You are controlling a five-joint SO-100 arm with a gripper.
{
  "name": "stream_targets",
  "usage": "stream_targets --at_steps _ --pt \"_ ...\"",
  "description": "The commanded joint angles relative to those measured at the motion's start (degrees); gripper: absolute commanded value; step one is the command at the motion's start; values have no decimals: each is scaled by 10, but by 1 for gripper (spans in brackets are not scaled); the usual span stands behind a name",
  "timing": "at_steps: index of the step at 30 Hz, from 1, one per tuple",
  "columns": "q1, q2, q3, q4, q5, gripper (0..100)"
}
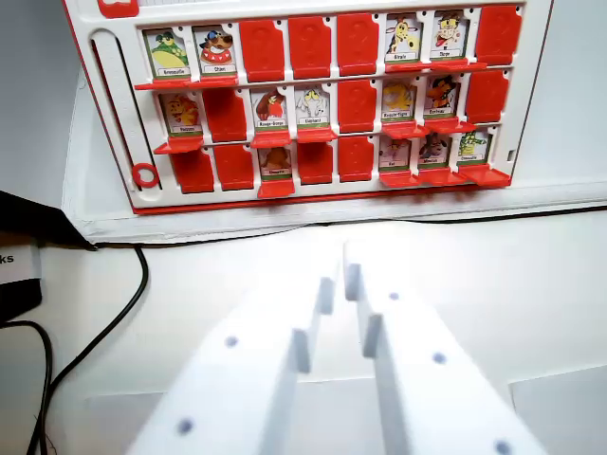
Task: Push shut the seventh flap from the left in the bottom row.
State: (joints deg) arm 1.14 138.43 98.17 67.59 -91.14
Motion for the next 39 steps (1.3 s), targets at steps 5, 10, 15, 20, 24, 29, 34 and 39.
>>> stream_targets --at_steps 5,10,15,20,24,29,34,39 --pt "-6 22 -10 -14 -2 0" --pt "-5 21 -8 -16 -1 0" --pt "3 18 2 -25 -4 0" --pt "26 13 26 -47 -12 0" --pt "47 10 50 -79 -23 0" --pt "85 12 107 -132 -44 0" --pt "134 16 198 -203 -75 0" --pt "171 9 291 -285 -103 0"
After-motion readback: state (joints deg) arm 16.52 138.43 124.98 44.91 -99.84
